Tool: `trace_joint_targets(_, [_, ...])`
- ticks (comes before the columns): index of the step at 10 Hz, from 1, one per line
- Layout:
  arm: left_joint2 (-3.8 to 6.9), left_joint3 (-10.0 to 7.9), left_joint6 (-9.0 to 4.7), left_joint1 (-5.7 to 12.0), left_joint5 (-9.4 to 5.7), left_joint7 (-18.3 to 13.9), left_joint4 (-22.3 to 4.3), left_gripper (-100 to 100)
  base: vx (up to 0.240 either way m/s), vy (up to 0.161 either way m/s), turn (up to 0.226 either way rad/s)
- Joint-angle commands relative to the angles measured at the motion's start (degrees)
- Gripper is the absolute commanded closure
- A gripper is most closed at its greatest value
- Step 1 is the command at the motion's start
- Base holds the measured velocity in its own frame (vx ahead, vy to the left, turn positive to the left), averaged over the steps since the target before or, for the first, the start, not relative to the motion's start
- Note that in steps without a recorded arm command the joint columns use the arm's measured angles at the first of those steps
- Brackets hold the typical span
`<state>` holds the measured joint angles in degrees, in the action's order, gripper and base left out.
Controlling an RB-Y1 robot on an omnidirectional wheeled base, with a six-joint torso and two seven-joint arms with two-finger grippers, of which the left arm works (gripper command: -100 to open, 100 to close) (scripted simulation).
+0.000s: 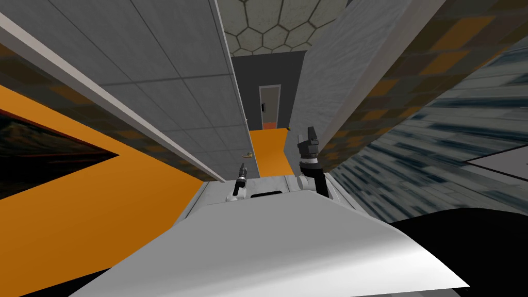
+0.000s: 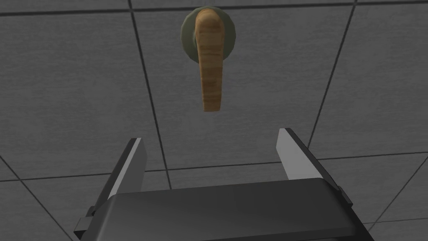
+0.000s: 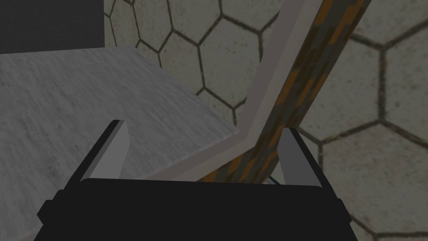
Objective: Push the door open
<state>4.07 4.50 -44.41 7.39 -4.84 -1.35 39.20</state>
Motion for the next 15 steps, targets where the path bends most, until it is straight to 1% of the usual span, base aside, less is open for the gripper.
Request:
trace_joint_targets(1, [0.18, -0.15, -0.17, -0.01, -0.06, 0.1, -0.2, -100, 0.107, -0.003, -0.021])
trace_joint_targets(5, [0.26, -0.55, -0.61, -0.04, -0.22, 0.2, -0.6, -100, 0.181, -0.014, -0.028])
trace_joint_targets(9, [-0.16, -0.97, -1.09, -0.07, -0.39, 0.4, -1.1, -100, 0.203, -0.002, -0.023])
trace_joint_targets(10, [-0.06, -0.91, -1.02, -0.04, -0.37, 0.4, -1.1, -100, 0.087, -0.003, -0.001])
trace_joint_targets(11, [-0.06, -0.91, -1.02, -0.04, -0.37, 0.4, -1.1, 100, -0.011, 0.000, 0.003])
trace_joint_targets(15, [-0.06, -0.91, -1.02, -0.04, -0.37, 0.4, -1.1, 100, -0.011, 0.001, -0.006])
